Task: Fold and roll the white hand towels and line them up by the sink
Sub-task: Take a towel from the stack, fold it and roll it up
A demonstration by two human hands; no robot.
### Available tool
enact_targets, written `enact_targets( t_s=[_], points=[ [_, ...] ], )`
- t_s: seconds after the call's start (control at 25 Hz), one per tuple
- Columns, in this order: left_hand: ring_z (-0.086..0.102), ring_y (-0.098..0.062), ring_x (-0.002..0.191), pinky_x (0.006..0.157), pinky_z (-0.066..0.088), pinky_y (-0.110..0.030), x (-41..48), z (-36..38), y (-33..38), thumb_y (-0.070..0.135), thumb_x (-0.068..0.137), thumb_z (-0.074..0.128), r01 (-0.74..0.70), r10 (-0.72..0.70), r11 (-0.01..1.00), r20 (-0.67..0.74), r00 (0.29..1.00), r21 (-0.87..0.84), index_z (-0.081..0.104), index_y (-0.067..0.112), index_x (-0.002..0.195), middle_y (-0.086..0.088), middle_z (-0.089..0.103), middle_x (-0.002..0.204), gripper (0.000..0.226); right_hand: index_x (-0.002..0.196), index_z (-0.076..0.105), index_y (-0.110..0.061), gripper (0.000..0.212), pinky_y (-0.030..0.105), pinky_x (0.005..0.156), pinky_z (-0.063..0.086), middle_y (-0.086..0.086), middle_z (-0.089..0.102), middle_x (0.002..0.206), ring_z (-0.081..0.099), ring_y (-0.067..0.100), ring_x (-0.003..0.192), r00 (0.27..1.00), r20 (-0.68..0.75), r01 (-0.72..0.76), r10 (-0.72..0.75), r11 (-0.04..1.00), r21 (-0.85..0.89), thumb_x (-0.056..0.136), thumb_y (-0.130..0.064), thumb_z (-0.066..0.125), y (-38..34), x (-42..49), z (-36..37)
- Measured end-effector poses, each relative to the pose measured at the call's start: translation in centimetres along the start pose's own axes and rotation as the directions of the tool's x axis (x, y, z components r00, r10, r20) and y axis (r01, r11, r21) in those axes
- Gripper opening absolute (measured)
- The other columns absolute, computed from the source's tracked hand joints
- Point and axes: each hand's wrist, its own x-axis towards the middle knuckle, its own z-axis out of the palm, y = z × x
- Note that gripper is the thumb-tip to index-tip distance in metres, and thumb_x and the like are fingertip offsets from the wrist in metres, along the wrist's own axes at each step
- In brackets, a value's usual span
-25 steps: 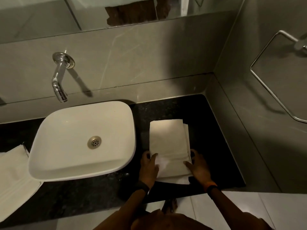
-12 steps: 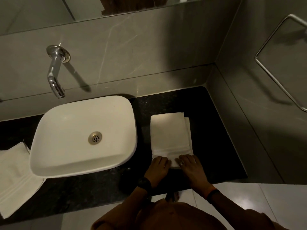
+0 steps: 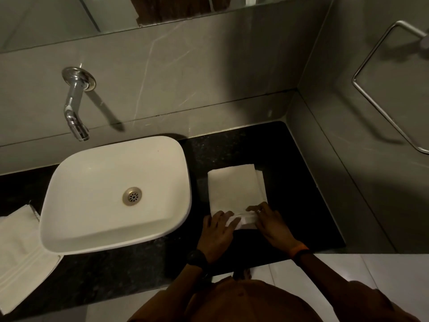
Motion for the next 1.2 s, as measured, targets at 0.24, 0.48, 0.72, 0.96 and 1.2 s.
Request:
enact_targets(
  t_s=[0.24, 0.48, 0.72, 0.96, 1.2],
  points=[
    [0.058, -0.033, 0.109, 0.092, 0.049, -0.049, 1.0, 0.0, -0.1, 0.016, 0.085, 0.058, 0.037, -0.047, 0.997, 0.159, 0.986, 0.062, 0.043, 0.009, 0.136, -0.013, 0.059, 0.124, 0.053, 0.124, 0.055, -0.022, 0.041, 0.040, 0.088, 0.046, 0.006, 0.050, 0.119, 0.053, 0.027, 0.104, 0.989, -0.123, -0.097, 0.082, 0.988, -0.123, 0.083, -0.018, 0.059, -0.6, 1.0, -0.2],
    [0.061, -0.032, 0.092, 0.077, 0.054, -0.043, 2.6, -0.2, -0.5, 0.016, 0.078, 0.038, 0.138, -0.138, 0.990, 0.189, 0.972, 0.013, 0.055, 0.008, 0.125, -0.012, 0.065, 0.106, 0.050, 0.132, 0.049, -0.012, 0.071, 0.055, 0.104, 0.040, 0.011, 0.057, 0.130, 0.052, 0.031, 0.120, 0.996, 0.036, 0.089, -0.082, 0.946, -0.312, 0.065, -0.018, 0.072, -1.5, -0.6, 1.6],
    [0.057, -0.030, 0.102, 0.088, 0.047, -0.053, 2.1, -0.7, 0.0, 0.030, 0.075, 0.064, 0.124, -0.132, 0.991, 0.201, 0.971, 0.053, 0.047, 0.014, 0.132, -0.010, 0.062, 0.116, 0.061, 0.123, 0.054, -0.015, 0.047, 0.050, 0.099, 0.037, 0.010, 0.060, 0.116, 0.053, 0.033, 0.105, 0.990, 0.138, 0.059, -0.007, 0.926, -0.373, 0.079, -0.029, 0.060, -2.3, 2.3, -0.1],
    [0.051, -0.030, 0.114, 0.097, 0.035, -0.044, 3.8, -1.4, -0.9, 0.024, 0.088, 0.055, 0.256, -0.208, 0.959, 0.312, 0.927, -0.123, 0.042, 0.015, 0.136, -0.009, 0.056, 0.127, 0.050, 0.134, 0.044, -0.017, 0.078, 0.060, 0.106, 0.030, 0.010, 0.057, 0.122, 0.051, 0.034, 0.113, 0.994, 0.100, 0.085, -0.047, 0.905, -0.417, 0.063, -0.031, 0.072, -1.8, 1.7, 0.5],
    [0.058, -0.026, 0.100, 0.088, 0.044, -0.051, 3.4, -1.0, 0.3, 0.042, 0.067, 0.074, 0.128, -0.183, 0.974, 0.313, 0.932, 0.190, 0.056, 0.018, 0.126, -0.006, 0.064, 0.112, 0.066, 0.137, 0.035, -0.016, 0.068, 0.047, 0.106, 0.025, 0.010, 0.050, 0.132, 0.045, 0.031, 0.119, 0.976, 0.211, 0.047, 0.059, 0.885, -0.463, 0.079, -0.036, 0.064, -3.0, 4.3, -0.4]
  ],
)
